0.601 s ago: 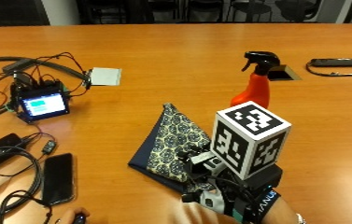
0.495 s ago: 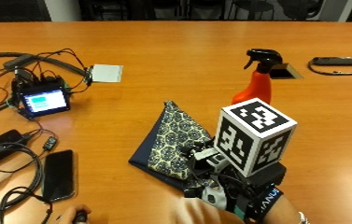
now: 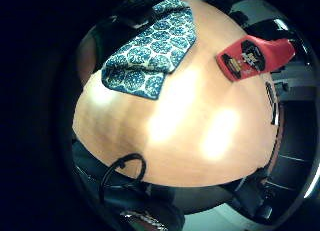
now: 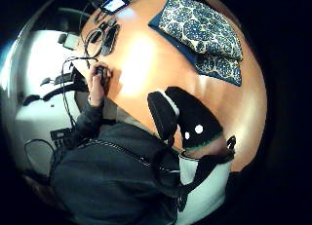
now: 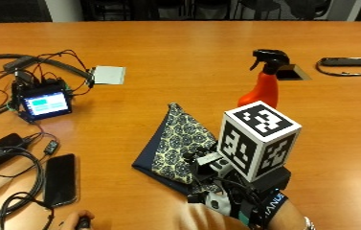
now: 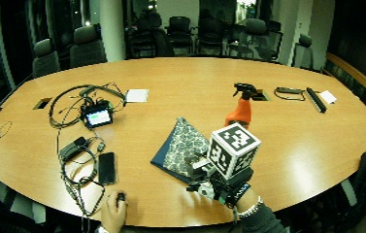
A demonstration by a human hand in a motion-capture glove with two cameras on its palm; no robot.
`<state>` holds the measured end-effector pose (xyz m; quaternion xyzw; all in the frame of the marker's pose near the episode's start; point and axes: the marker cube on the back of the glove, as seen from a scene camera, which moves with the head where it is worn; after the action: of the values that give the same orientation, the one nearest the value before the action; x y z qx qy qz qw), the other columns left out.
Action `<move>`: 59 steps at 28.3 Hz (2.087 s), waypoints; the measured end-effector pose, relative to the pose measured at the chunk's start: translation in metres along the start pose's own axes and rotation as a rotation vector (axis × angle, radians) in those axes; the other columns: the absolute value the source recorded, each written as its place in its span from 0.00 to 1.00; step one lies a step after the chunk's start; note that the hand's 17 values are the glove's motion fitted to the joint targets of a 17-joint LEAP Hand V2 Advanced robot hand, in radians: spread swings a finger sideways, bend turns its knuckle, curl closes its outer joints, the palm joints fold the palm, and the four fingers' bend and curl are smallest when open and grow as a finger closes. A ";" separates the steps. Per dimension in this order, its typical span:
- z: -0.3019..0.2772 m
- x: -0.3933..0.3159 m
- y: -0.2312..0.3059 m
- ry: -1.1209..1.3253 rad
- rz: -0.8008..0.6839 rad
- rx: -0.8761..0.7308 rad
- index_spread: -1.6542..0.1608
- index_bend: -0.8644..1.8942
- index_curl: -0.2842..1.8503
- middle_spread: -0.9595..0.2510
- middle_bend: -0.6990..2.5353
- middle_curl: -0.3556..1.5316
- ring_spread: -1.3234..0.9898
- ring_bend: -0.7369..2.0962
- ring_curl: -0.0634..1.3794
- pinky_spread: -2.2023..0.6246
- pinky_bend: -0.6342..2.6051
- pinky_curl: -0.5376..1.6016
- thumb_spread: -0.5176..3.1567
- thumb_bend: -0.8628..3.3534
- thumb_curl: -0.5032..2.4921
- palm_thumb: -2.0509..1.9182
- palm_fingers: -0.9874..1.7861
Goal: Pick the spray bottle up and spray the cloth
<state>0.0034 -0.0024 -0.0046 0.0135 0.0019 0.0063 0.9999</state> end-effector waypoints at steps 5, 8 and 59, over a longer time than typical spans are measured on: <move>0.000 0.004 -0.001 0.000 0.013 -0.001 0.66 0.37 0.22 0.74 0.29 0.31 0.54 0.37 0.18 0.86 0.32 0.37 0.44 0.24 0.22 0.63 0.50; -0.001 0.009 -0.003 0.001 0.025 0.000 0.66 0.37 0.22 0.74 0.29 0.32 0.54 0.37 0.19 0.86 0.32 0.37 0.45 0.24 0.22 0.63 0.50; -0.024 0.215 -0.113 -0.661 0.705 0.651 0.75 0.37 0.27 0.75 0.28 0.36 0.54 0.38 0.25 0.87 0.26 0.40 0.47 0.22 0.28 0.71 0.55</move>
<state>0.2201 -0.1118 -0.0321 0.3213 -0.3130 0.3332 0.8293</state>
